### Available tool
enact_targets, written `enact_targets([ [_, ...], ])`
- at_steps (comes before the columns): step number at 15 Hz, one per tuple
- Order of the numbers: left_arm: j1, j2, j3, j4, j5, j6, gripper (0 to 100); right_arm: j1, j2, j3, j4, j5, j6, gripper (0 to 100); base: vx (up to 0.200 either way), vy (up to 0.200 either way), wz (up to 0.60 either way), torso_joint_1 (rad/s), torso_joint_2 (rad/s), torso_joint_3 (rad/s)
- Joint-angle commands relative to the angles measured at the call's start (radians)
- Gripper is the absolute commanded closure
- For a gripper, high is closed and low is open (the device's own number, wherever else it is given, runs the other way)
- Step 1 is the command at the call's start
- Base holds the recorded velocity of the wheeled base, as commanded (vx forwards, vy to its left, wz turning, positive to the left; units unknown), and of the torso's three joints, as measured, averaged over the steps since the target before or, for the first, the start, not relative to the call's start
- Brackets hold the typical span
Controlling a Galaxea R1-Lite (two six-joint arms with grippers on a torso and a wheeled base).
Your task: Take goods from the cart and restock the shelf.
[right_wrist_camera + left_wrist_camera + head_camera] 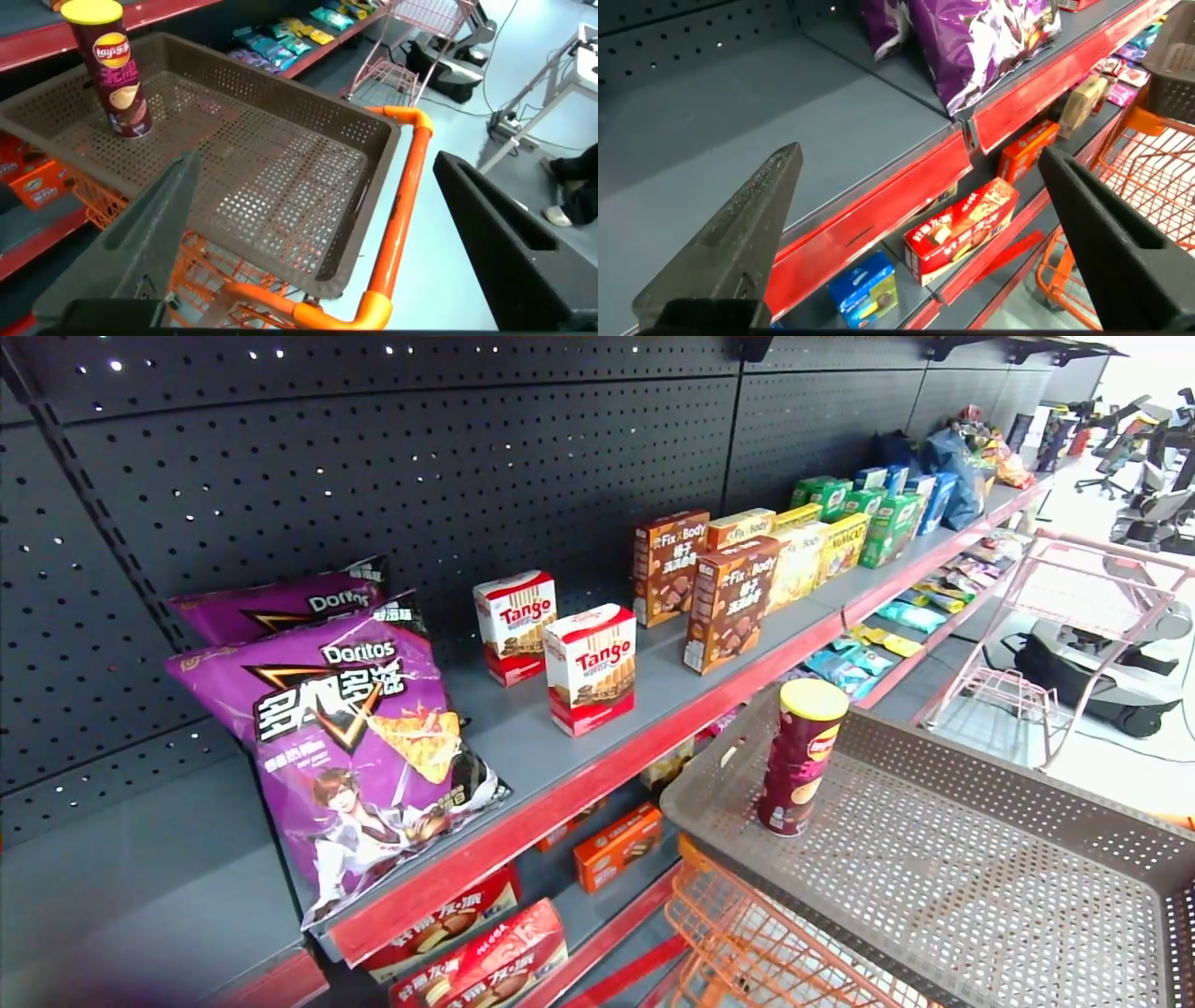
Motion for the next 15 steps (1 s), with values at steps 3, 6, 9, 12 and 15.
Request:
enact_targets([
  [3, 0.0, 0.0, 0.001, 0.0, 0.0, 0.0, 0, 0.011, 0.001, -0.003, -0.004, 0.016, -0.002, 0, 0.0, 0.0, 0.0, 0.0, 0.0, 0.0],
  [6, 0.0, 0.0, 0.001, 0.0, 0.0, 0.001, 0, 0.074, 0.094, 0.0, -0.153, 0.063, 0.009, 0, 0.0, 0.0, 0.0, 0.0, 0.0, 0.0],
  [9, 0.0, 0.0, 0.001, 0.0, 0.0, 0.001, 0, 0.128, 0.177, -0.021, -0.202, 0.179, 0.044, 0, 0.0, 0.0, 0.0, 0.0, 0.0, 0.0],
  [12, 0.0, 0.0, 0.001, 0.0, 0.0, 0.001, 0, 0.182, 0.263, -0.021, -0.215, 0.278, 0.087, 0, 0.0, 0.0, 0.0, 0.0, 0.0, 0.0],
  [15, 0.0, 0.0, 0.001, 0.0, 0.0, 0.001, 0, 0.223, 0.369, -0.011, -0.368, 0.329, 0.185, 0, 0.0, 0.0, 0.0, 0.0, 0.0, 0.0],
])
